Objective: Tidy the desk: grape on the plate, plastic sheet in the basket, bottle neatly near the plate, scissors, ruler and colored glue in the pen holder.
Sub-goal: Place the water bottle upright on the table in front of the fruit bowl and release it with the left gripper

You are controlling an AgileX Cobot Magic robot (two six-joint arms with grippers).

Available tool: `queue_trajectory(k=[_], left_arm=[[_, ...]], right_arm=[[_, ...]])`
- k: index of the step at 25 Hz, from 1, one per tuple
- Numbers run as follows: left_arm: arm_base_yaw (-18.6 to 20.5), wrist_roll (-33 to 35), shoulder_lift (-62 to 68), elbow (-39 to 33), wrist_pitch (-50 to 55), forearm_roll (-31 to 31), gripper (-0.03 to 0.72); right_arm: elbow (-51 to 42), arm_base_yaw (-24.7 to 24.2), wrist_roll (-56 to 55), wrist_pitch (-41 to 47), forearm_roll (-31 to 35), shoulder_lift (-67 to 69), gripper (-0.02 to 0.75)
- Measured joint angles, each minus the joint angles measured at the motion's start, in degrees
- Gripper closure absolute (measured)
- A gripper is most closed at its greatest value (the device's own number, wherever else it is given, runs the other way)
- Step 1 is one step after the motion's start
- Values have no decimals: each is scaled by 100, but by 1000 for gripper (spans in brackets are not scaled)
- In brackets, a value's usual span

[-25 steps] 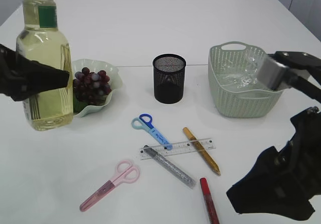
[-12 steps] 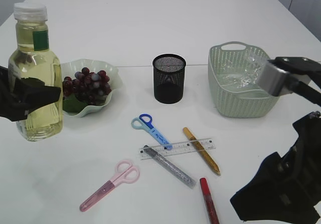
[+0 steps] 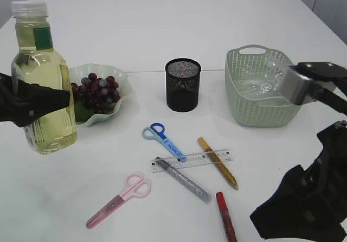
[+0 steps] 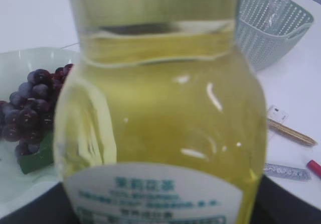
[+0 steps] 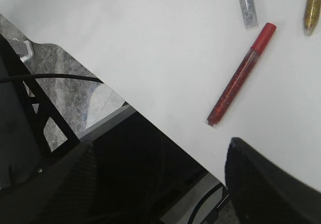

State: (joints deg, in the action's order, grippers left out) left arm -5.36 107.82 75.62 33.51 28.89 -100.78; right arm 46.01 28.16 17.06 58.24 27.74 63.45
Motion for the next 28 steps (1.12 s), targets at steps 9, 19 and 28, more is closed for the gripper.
queue_trajectory(k=[9,19,28], left_arm=[[0,-1405,0,191,-53,602,259],[0,-4206,-88,1218,354,3577,259],[-163,-5594,-346,1296,302,5675,259]], right_arm=[[0,-23,-13,23,-138,0,155],[0,-23,-13,23,-259,0,155],[0,-23,-13,-14,-263,0,155]])
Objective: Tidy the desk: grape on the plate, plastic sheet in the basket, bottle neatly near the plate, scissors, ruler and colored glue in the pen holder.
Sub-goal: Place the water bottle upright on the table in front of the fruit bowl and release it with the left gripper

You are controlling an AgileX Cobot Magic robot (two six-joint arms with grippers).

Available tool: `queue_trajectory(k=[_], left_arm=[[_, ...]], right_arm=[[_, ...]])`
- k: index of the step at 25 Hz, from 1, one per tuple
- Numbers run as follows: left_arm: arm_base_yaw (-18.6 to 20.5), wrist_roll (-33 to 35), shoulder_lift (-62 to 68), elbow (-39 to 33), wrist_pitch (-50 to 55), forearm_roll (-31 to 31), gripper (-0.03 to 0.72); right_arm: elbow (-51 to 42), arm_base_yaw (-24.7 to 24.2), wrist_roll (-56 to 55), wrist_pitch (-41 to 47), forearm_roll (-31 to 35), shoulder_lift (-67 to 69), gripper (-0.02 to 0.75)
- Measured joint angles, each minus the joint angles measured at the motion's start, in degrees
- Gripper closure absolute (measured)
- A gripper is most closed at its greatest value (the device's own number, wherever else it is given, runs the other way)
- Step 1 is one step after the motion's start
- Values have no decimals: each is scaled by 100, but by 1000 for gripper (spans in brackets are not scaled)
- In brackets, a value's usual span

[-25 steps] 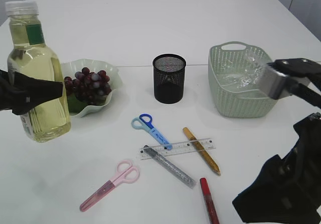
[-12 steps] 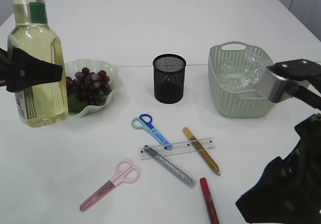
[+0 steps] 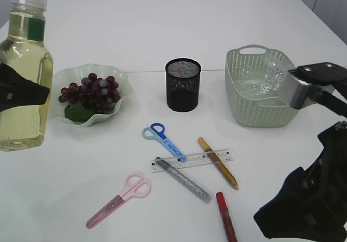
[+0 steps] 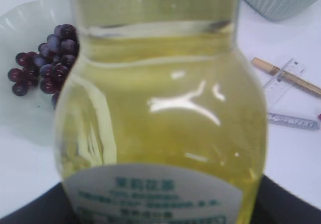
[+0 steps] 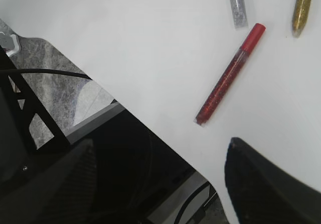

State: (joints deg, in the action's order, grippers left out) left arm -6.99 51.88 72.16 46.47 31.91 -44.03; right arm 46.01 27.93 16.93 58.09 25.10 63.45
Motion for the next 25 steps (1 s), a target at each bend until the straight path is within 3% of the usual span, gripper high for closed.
queue_trajectory(k=[10,12,18,25], left_arm=[[-676,-2739,-120,10,-163,2856,259],[-808,-3182,-120,10,-346,3203,259],[-1056,-3493,-120,-147,-1549,3296,258],[-1416,-3507,-120,-1093,-3517,3133,258]], right_arm=[[0,0,-8,-39,-13,0,155],[0,0,-8,-39,-13,0,155],[0,0,-8,-39,-22,0,155],[0,0,-8,-48,-22,0,155]])
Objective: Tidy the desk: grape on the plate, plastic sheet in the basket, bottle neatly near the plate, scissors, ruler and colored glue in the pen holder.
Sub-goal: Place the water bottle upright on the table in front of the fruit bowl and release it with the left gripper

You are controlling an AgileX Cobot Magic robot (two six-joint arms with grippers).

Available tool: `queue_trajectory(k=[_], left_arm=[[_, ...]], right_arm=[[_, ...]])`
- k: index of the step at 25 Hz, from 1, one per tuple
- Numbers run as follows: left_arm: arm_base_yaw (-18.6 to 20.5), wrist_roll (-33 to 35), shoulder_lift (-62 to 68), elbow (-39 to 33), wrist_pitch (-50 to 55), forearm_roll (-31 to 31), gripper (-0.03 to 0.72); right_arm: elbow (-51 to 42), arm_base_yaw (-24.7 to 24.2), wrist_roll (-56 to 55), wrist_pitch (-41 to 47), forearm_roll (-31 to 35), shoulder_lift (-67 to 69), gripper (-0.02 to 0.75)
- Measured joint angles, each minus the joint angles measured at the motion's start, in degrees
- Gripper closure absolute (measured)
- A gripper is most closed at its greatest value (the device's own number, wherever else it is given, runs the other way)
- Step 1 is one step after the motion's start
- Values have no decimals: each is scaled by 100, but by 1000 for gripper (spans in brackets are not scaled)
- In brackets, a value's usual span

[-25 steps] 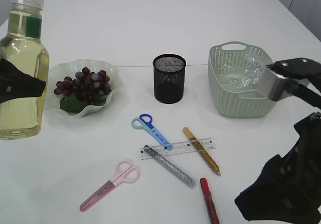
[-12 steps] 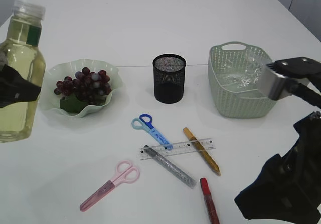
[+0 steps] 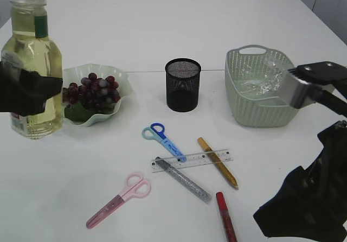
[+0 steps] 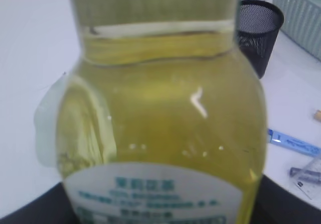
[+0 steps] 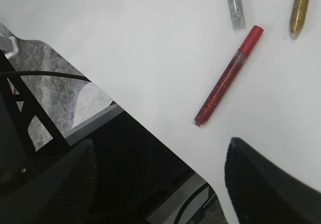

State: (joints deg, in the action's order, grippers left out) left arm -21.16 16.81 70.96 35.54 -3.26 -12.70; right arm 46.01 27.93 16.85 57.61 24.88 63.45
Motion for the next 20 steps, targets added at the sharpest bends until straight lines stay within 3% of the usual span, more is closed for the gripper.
queue_trajectory(k=[7,11,17,20], left_arm=[[-285,-90,121,-662,-1948,-44,258],[-285,-800,523,-674,-2613,-24,258],[-285,-1845,1141,-674,-3261,890,258],[-285,-2043,1328,-674,-3311,1303,258]], right_arm=[[0,0,0,0,0,0,155],[0,0,0,0,0,0,155],[0,0,-4,34,0,0,155],[0,0,-4,111,-77,0,155]])
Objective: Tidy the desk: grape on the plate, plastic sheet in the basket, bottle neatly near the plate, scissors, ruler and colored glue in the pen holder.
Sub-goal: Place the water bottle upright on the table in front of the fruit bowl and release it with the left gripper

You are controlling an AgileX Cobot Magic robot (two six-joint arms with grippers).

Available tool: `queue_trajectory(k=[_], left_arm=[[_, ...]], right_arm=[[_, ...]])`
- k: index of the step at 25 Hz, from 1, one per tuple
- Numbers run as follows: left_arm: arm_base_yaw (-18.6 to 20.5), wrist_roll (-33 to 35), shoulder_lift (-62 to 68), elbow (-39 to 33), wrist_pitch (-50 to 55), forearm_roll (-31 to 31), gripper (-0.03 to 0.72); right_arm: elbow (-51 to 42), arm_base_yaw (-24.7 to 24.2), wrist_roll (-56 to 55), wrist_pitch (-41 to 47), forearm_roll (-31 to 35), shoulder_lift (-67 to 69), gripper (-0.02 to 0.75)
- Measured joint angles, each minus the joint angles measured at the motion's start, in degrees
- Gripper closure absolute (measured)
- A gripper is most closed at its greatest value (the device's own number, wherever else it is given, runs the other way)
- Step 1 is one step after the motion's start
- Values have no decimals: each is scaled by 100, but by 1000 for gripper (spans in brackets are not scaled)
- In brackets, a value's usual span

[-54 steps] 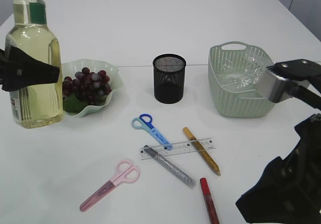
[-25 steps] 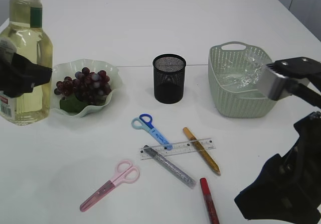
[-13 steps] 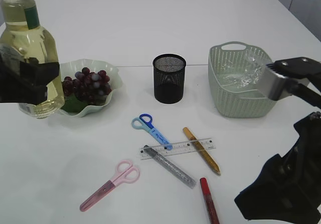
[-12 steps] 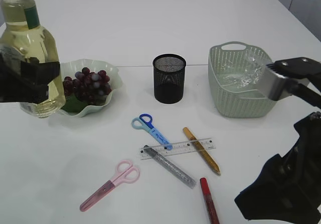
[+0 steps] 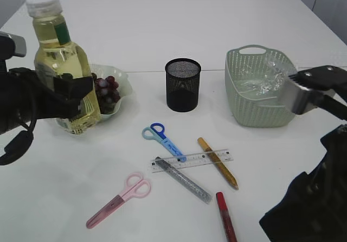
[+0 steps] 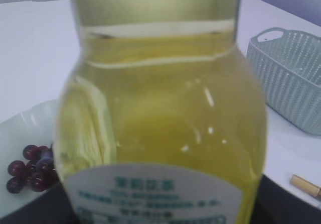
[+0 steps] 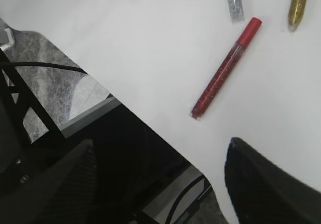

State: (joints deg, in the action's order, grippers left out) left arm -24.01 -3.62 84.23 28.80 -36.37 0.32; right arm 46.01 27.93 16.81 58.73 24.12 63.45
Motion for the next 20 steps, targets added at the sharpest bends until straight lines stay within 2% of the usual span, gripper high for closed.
queue_trajectory(k=[8,14,20], left_arm=[[0,-61,148,0,-525,412,258],[-10,-235,177,0,-565,1482,258],[-8,-301,873,0,-1522,1622,258]], right_arm=[[0,12,0,85,-191,0,155],[0,12,58,85,-200,0,155],[0,12,58,85,-259,0,155]])
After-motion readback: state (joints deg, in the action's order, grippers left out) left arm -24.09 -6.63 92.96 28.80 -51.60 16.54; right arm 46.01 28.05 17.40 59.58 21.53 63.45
